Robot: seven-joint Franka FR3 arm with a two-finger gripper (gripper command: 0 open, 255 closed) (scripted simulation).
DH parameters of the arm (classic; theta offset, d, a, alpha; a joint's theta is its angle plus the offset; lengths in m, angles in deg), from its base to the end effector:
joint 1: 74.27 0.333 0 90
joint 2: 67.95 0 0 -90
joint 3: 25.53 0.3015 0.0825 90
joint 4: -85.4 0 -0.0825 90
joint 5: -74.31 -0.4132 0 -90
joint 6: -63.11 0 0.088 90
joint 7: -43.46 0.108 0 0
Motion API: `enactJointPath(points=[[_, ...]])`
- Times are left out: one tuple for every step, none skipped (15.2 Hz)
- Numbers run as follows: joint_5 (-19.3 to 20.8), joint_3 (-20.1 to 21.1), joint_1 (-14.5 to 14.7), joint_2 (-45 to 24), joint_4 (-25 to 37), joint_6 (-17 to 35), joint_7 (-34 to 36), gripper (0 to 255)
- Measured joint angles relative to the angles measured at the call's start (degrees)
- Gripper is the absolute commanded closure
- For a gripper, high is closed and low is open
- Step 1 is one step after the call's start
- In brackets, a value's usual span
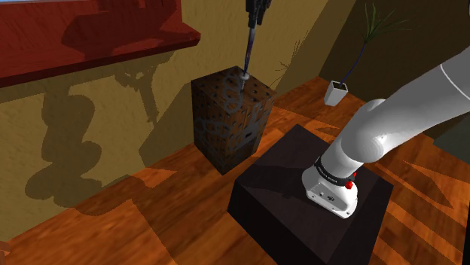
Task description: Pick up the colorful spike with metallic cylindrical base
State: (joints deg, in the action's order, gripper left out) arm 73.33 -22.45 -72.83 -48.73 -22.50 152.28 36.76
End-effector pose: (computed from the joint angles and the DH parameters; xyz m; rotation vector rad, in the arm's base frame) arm 0.4770 0.0434 0.6293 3.1262 0.3030 0.0127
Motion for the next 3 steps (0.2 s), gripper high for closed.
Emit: enactJointPath(points=[[0.01,-0.02,-0.01,-0.12,0.88,-0.78,-0.02,255],[0.02,-0.1,-0.05,0.03,1.59,-1.64,-0.11,255],[0.02,-0.05,-0.03,-0.2,2.31,-2.11,-0.03,255]])
